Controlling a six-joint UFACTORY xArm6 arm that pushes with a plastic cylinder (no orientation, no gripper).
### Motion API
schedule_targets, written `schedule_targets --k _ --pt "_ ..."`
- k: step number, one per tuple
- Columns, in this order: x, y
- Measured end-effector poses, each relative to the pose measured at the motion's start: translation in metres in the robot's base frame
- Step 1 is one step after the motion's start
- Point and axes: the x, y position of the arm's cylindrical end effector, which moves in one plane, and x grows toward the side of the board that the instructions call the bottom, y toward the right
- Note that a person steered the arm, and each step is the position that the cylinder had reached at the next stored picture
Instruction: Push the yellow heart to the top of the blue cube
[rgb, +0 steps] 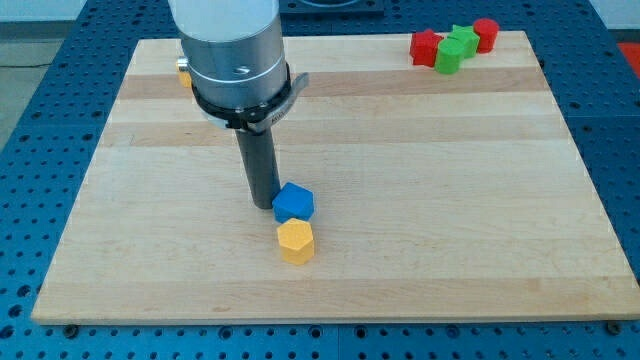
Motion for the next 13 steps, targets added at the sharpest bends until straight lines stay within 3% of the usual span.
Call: schedule_targets --k 1,2,3,4,5,7,10,12,13 --pt "-0.022 -0.038" --pt "-0.054 -0.122" --pt "-0.119 -0.200" --pt "-0.189 -0.220" --pt "-0.240 -0.198" --pt "-0.235 -0.131" --pt "-0.148 -0.033" --pt "-0.180 -0.058" --pt "-0.158 -0.062"
